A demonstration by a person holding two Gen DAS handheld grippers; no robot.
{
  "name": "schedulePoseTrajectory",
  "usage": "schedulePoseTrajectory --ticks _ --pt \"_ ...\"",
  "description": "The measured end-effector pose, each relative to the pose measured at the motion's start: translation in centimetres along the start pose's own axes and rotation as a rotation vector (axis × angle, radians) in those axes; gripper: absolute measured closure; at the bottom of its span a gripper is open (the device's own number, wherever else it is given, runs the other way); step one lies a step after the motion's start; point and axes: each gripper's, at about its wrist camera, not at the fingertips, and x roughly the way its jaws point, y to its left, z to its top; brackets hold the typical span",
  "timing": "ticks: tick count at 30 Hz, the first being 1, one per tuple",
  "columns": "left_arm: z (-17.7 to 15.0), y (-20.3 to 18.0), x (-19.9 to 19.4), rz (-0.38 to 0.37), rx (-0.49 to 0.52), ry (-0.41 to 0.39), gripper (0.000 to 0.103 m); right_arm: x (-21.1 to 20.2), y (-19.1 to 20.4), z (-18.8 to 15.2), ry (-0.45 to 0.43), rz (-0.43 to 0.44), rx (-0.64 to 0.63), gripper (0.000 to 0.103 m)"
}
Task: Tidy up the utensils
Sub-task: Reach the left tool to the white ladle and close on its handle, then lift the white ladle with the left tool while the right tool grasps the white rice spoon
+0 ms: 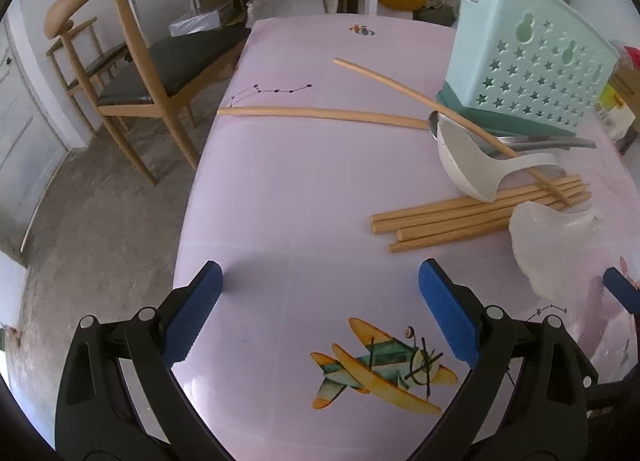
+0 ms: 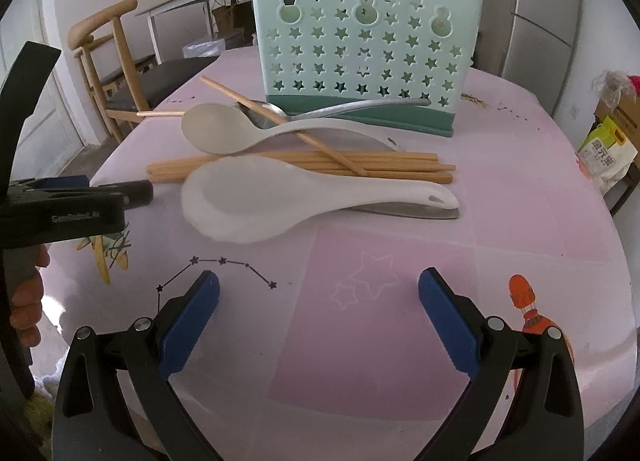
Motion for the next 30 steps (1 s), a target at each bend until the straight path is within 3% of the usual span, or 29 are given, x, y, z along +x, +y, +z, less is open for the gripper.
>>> schedulePoseTrajectory --ticks 3,7,11,12,14,21,25,30 --pt "0.5 0.6 -0.3 -0.046 -0.017 -0.008 0.008 -0.1 0.0 -0.1 -0.006 0.004 -0.004 0.006" --pt "1.5 0.8 -1.5 -0.102 -0.022 -0.078 0.008 -0.2 -0.1 -0.2 -0.016 0.012 -0.010 0.006" --pt "3.2 0.4 -2.8 -0.233 -0.013 -0.166 0.010 -0.3 -0.1 -0.3 -0.020 0.017 -0.015 0.006" --pt "3.7 0.3 -2.7 -0.266 -0.019 -0.166 0.015 -0.3 -0.1 -0.3 -0.020 0.017 -0.015 0.006" --pt "4.9 0.2 -1.9 -0.341 -0.041 -0.137 0.036 -0.3 -0.1 -0.3 -0.020 0.016 -0.016 0.006" --pt "7.0 0.0 2.4 -0.526 -0.118 0.022 0.064 -0.3 0.0 -0.4 -0.022 0.014 -0.015 0.006" --pt "6.7 -0.7 3.9 -0.572 -0.145 0.099 0.077 -0.1 0.0 -0.3 -0.015 0.009 -0.012 0.006" --pt "6.7 -1.5 5.5 -0.580 -0.153 0.129 0.091 0.1 0.1 -0.1 -0.012 -0.004 -0.002 0.006"
